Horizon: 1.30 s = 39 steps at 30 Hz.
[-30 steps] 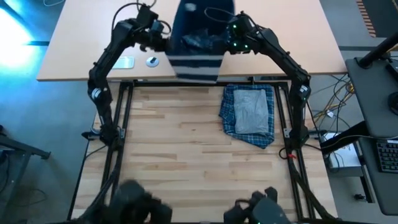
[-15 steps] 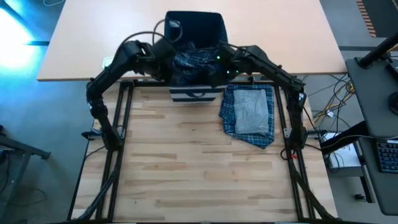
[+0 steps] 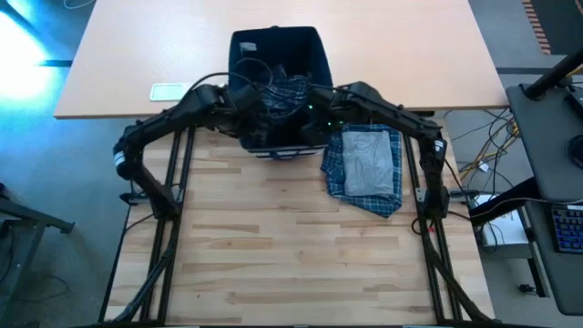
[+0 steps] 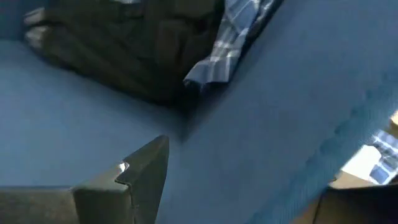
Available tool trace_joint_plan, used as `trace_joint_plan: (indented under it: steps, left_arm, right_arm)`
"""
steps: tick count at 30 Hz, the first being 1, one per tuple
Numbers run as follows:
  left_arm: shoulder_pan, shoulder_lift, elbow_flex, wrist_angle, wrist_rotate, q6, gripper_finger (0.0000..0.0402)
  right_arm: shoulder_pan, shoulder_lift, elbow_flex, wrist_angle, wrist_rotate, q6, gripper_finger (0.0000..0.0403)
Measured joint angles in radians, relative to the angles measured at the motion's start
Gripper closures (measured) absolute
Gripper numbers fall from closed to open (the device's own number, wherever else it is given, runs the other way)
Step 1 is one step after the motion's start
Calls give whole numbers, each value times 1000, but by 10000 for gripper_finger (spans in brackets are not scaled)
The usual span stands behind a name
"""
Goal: Fold Laundry from Bin
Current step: Remove the blue patterned long-sleeve from the laundry bin
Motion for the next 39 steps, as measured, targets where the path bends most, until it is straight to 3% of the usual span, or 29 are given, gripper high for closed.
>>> trace_joint_plan:
  steps: [8, 11, 14, 16, 19, 31, 39]
  left_arm:
    - [-1, -183, -44, -31, -47, -94, 131]
    - [-36, -228, -44, 107, -103, -69, 126]
    - [-108, -227, -44, 310, -156, 64, 127]
    - [-145, -206, -44, 407, -178, 146, 129]
    - [-149, -145, -45, 422, -200, 279, 132]
    - [-15, 138, -47, 454, -164, 979, 134]
    - [63, 267, -47, 454, -136, 1146, 135]
  right_arm:
    - [-3, -21, 6, 30, 17, -6, 170]
    - [-3, -27, 6, 66, 25, -22, 170]
    - [0, -54, 6, 98, 39, -50, 170]
    - [5, -89, 6, 105, 52, -76, 170]
    - [18, -150, 7, 98, 95, -116, 170]
    - [187, -426, -58, 34, 130, -120, 170]
    - [355, -553, -253, 33, 229, 51, 170]
